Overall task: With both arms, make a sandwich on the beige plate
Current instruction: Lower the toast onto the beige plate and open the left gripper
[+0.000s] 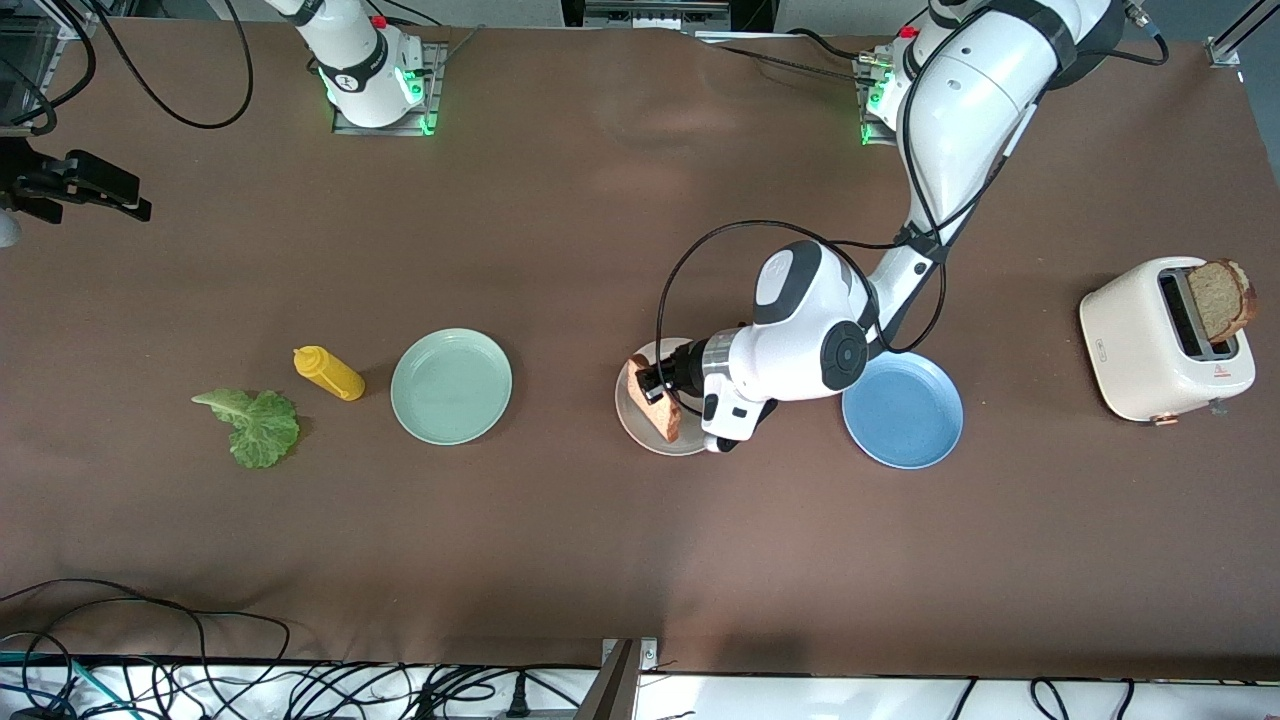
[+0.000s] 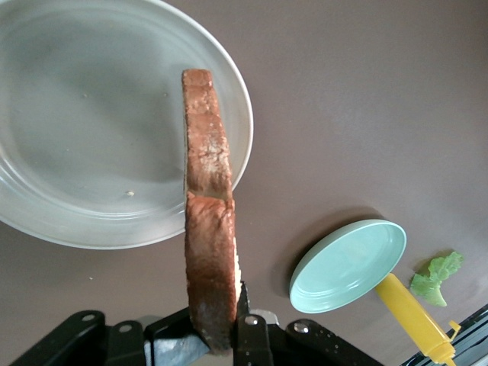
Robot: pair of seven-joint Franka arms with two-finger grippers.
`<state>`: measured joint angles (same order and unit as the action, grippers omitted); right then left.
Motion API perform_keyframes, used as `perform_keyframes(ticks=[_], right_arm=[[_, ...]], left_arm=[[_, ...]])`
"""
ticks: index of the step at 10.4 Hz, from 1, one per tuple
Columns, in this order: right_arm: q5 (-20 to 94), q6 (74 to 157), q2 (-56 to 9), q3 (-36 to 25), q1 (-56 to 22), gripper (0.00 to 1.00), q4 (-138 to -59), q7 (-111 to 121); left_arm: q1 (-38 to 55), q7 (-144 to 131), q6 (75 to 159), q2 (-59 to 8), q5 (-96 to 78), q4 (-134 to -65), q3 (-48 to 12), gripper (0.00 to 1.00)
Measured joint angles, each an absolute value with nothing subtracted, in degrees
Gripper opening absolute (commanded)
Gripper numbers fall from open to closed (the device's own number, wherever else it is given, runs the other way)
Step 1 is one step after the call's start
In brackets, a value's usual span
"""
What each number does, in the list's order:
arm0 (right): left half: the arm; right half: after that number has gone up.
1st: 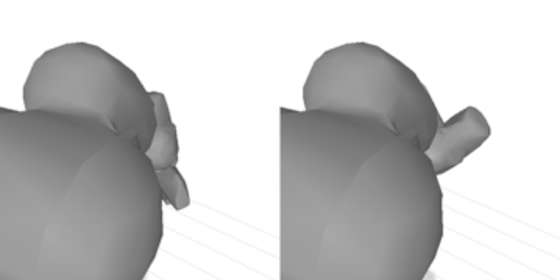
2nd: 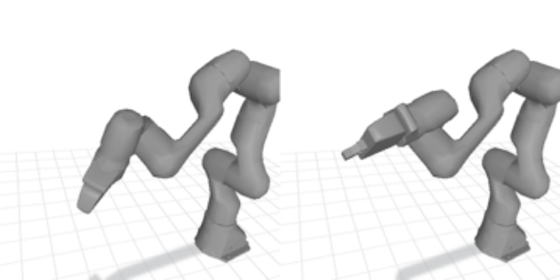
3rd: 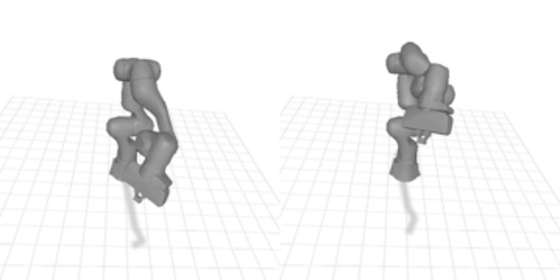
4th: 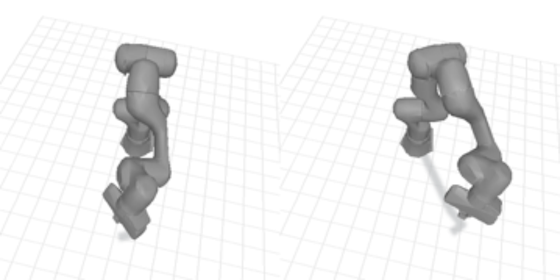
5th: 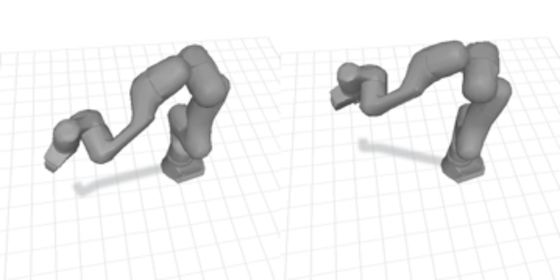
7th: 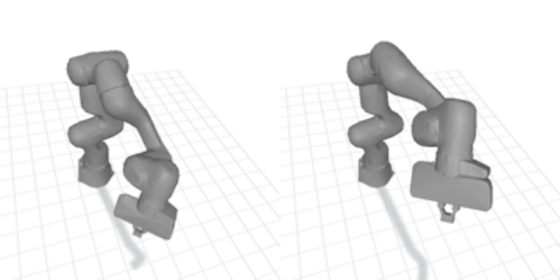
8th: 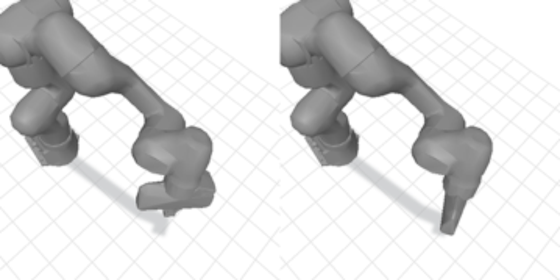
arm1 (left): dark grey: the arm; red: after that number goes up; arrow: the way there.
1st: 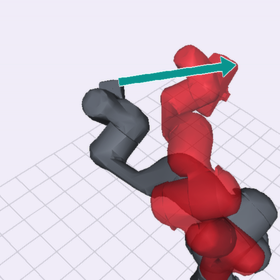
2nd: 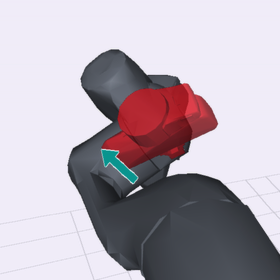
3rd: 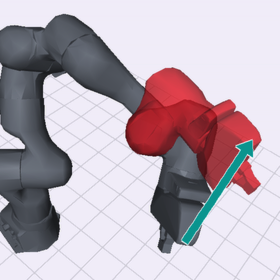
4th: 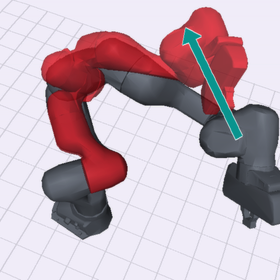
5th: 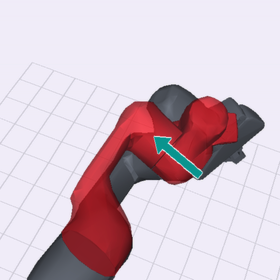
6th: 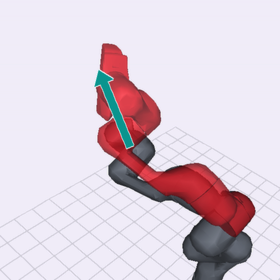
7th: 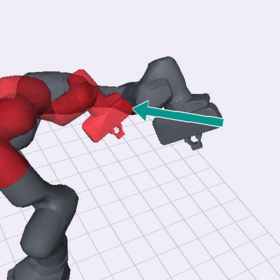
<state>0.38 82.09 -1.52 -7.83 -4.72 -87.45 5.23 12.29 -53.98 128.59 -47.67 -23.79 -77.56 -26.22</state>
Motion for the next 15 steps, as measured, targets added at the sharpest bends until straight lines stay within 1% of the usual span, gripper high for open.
perform_keyframes(ticks=[2,5,8,12,15], right_arm=[[0.4,82.1,-1.5,-7.8,-4.7,1.0,-87.3,5.2],[0.4,82.1,-1.5,-7.8,-4.7,1.0,-87.3,5.2],[0.4,82.1,-1.5,-7.8,-4.7,1.0,-87.3,5.2],[0.4,82.1,-1.5,-7.8,-4.7,1.0,-87.3,5.2],[0.4,82.1,-1.5,-7.8,-4.7,1.0,-87.3,5.2]], left_arm=[[12.3,-53.9,128.0,-47.7,-23.8,-78.1,-26.2,0.0],[12.2,-53.4,124.7,-47.7,-23.5,-78.4,-26.1,0.0],[12.0,-53.1,123.7,-47.7,-23.5,-78.7,-26.1,0.0],[10.8,-52.8,123.6,-47.1,-23.5,-78.0,-26.2,0.0],[11.5,-52.8,124.3,-46.8,-23.5,-77.6,-26.4,0.0]])
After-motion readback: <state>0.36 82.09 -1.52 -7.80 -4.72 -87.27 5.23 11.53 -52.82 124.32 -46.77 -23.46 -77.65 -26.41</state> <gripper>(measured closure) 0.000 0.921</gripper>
